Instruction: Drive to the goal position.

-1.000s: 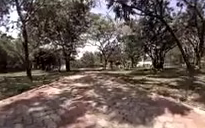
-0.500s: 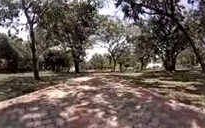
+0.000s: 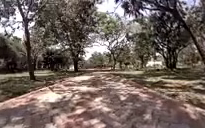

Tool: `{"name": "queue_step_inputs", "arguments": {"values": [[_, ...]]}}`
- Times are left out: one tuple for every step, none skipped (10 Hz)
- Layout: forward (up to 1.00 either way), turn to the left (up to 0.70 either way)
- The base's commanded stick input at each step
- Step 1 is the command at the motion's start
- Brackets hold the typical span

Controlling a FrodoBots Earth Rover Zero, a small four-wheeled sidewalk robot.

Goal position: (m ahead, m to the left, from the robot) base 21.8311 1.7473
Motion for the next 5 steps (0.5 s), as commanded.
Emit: {"name": "queue_step_inputs", "arguments": {"values": [[0.7,0.0],[0.7,0.0],[0.7,0.0],[0.7,0.0],[0.7,0.0]]}}
